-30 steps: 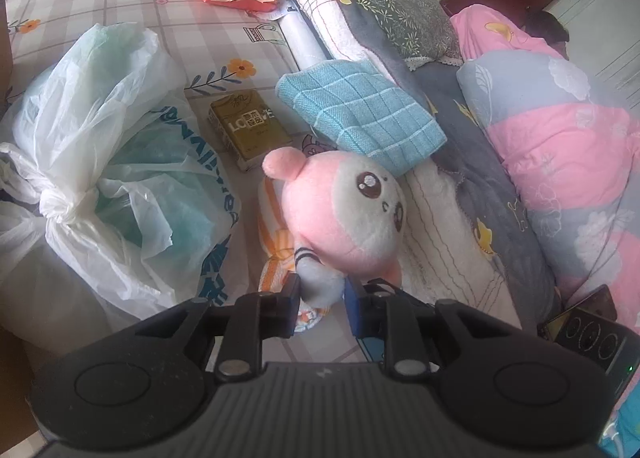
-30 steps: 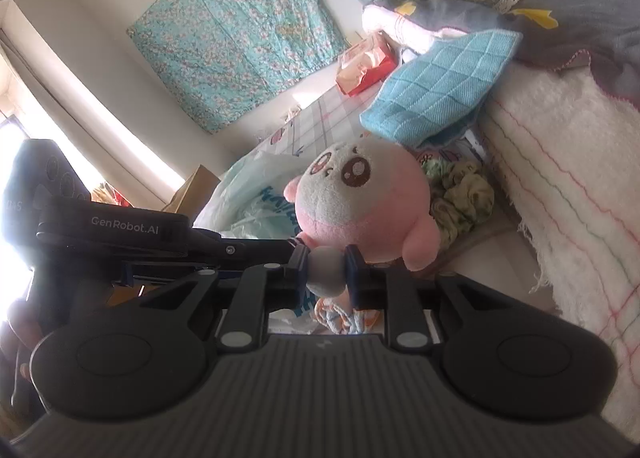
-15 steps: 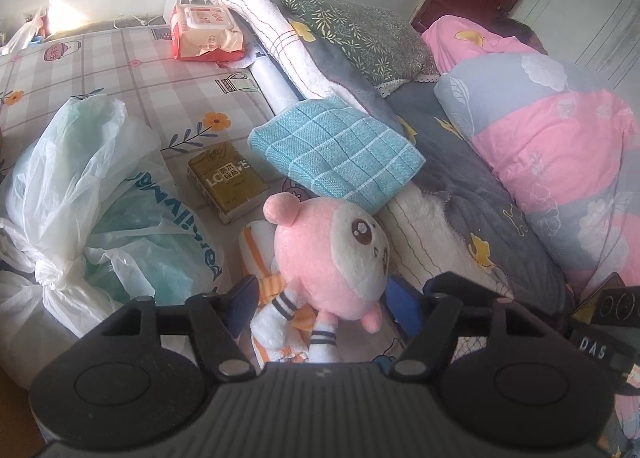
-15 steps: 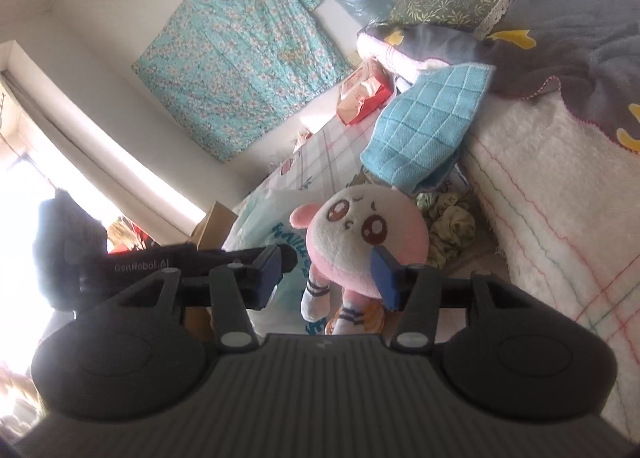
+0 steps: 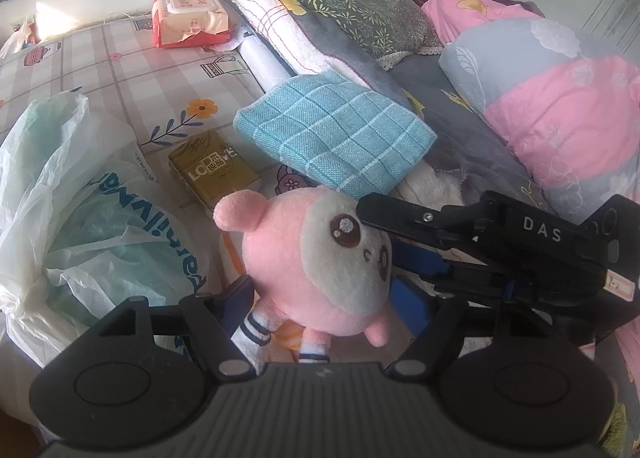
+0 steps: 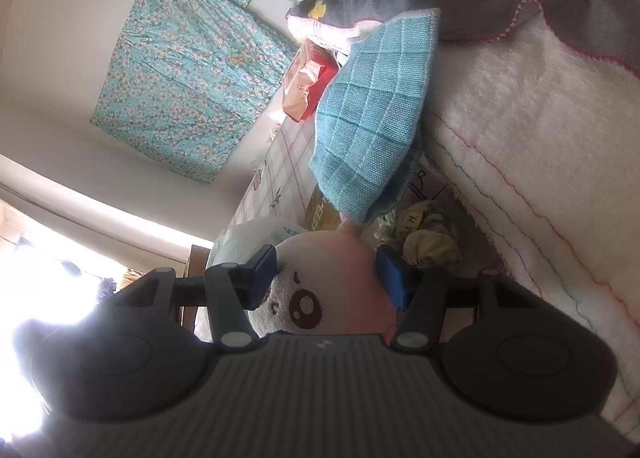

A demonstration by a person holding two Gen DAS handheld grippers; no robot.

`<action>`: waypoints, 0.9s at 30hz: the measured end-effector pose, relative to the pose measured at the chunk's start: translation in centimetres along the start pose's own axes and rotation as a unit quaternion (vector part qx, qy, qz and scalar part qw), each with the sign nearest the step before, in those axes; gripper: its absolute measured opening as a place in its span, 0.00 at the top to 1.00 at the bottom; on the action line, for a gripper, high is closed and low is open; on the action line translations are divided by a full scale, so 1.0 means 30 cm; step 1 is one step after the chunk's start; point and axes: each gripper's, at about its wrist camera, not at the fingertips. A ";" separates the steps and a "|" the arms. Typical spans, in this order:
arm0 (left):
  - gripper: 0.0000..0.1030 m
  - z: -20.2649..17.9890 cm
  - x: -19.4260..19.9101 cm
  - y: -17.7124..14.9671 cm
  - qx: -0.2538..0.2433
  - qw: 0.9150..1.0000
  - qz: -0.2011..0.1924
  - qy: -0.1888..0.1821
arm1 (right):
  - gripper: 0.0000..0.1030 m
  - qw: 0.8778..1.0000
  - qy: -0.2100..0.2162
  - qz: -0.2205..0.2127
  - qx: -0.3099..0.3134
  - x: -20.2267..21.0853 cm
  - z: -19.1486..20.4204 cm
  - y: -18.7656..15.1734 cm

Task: Organize soft objects

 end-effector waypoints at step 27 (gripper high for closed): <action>0.24 0.076 -0.044 -0.014 0.016 1.000 0.008 -0.022 | 0.82 0.998 -0.015 0.017 -0.052 -0.177 -0.031 0.107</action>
Point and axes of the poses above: each gripper's, at about its wrist camera, not at the fingertips, and x roughly against the way its jaws point, z to its left, y to its top, and after that the axes turned 7 degrees about z, right-handed
